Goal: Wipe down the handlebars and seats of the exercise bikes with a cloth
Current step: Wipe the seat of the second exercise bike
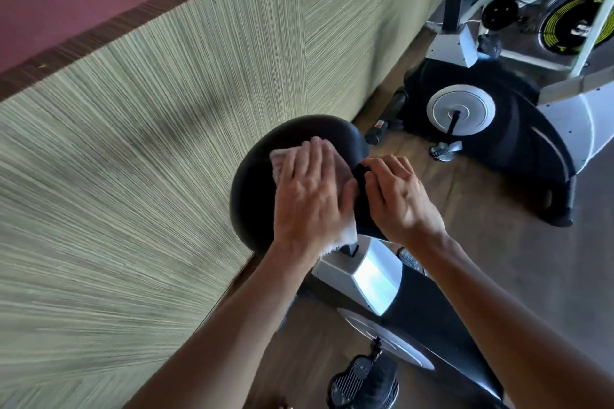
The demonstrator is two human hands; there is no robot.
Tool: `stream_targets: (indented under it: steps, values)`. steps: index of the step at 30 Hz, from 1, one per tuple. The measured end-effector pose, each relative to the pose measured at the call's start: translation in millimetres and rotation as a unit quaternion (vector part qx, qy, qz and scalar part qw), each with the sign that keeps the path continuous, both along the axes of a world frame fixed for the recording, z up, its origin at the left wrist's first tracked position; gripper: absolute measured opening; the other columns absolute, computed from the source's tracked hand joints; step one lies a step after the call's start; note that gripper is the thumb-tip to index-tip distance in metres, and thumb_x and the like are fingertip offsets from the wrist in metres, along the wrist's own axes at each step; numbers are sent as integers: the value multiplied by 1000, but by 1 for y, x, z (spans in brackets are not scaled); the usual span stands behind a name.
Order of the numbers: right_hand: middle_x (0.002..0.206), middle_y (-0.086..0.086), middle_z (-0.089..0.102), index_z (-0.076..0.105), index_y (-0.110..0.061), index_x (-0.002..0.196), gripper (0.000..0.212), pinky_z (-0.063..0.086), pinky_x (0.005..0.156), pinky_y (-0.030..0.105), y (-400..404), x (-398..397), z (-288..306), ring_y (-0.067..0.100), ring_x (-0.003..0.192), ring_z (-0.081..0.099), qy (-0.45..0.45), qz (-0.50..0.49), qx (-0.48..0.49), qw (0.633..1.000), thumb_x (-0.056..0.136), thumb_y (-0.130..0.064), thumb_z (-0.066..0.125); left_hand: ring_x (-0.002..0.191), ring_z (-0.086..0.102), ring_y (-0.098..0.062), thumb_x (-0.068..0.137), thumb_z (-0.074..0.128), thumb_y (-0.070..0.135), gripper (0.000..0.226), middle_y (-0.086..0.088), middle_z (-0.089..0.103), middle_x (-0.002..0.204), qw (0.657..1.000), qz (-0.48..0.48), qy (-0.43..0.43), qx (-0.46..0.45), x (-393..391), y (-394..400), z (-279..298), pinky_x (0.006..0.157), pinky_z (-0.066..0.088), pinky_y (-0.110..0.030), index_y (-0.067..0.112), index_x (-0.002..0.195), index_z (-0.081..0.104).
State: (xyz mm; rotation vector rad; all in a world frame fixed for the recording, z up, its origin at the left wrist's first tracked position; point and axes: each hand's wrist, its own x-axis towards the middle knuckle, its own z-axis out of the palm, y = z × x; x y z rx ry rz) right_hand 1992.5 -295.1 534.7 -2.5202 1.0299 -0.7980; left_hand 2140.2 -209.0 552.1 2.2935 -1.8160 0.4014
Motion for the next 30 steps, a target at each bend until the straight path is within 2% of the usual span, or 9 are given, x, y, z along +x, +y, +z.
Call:
stream_targets:
  steps: [4, 8, 11, 13, 16, 20, 23, 27, 30]
  values:
    - [115, 8, 66, 65, -8, 118, 33, 46, 96, 43, 0, 0, -2, 32, 104, 59, 2, 4, -6, 1000, 105, -23, 38, 156, 23, -26, 106, 36, 50, 69, -12, 31, 166, 978, -201, -54, 27, 33, 46, -7, 127, 18, -47, 6, 159, 33]
    - [114, 7, 68, 66, -8, 119, 34, 46, 96, 46, 0, 2, -3, 33, 103, 59, -3, -8, -6, 1000, 104, -23, 39, 154, 27, -26, 106, 24, 49, 68, -13, 38, 162, 999, -16, 11, 27, 68, 33, -3, 127, 16, -44, 5, 156, 38]
    - [111, 9, 69, 67, -6, 116, 34, 45, 97, 45, -2, 3, -1, 33, 100, 61, -10, -5, -13, 1000, 103, -21, 39, 152, 31, -30, 103, 16, 51, 75, -18, 38, 161, 995, 94, 7, 42, 45, -1, 3, 126, 20, -47, 1, 156, 36]
    - [111, 10, 69, 67, -4, 115, 33, 45, 97, 43, -2, 1, 0, 32, 99, 60, -14, 1, -23, 1000, 104, -19, 40, 151, 33, -30, 103, 19, 52, 75, -19, 38, 161, 997, 66, -7, 33, 22, -10, 3, 126, 18, -46, 1, 156, 36]
    - [113, 10, 68, 67, -4, 117, 32, 47, 95, 41, 3, -3, 1, 30, 99, 56, -19, -1, -28, 999, 104, -17, 41, 151, 33, -28, 104, 31, 51, 71, -16, 38, 162, 998, -66, -20, 17, 4, 16, 0, 126, 15, -45, 3, 156, 38]
    - [114, 9, 68, 66, -5, 116, 32, 47, 94, 44, 3, 1, 2, 31, 98, 56, -6, -5, -26, 1000, 104, -19, 40, 152, 31, -28, 105, 39, 47, 67, -14, 40, 161, 982, -187, -5, 20, 36, 46, -6, 126, 20, -47, 3, 154, 41]
    - [113, 8, 69, 67, -6, 117, 34, 46, 95, 44, 3, 1, 3, 33, 98, 56, -8, -13, -29, 999, 103, -21, 40, 152, 32, -25, 107, 33, 48, 64, -11, 44, 159, 994, -83, 64, 18, 67, 30, -1, 126, 20, -44, 5, 154, 43]
    - [110, 6, 71, 70, -10, 111, 35, 46, 96, 44, 1, 4, 0, 32, 101, 57, -21, -40, -13, 999, 103, -25, 39, 150, 35, -26, 101, 26, 52, 75, -15, 42, 159, 997, 55, 43, 41, 57, -9, 5, 126, 17, -43, 2, 155, 38]
    - [101, 5, 72, 69, -13, 97, 33, 47, 91, 45, -1, 4, 1, 33, 93, 60, -56, -60, 2, 997, 101, -26, 38, 151, 34, -27, 101, 29, 55, 76, -17, 41, 160, 999, 10, 45, 27, 13, -13, 4, 126, 16, -43, 2, 155, 39]
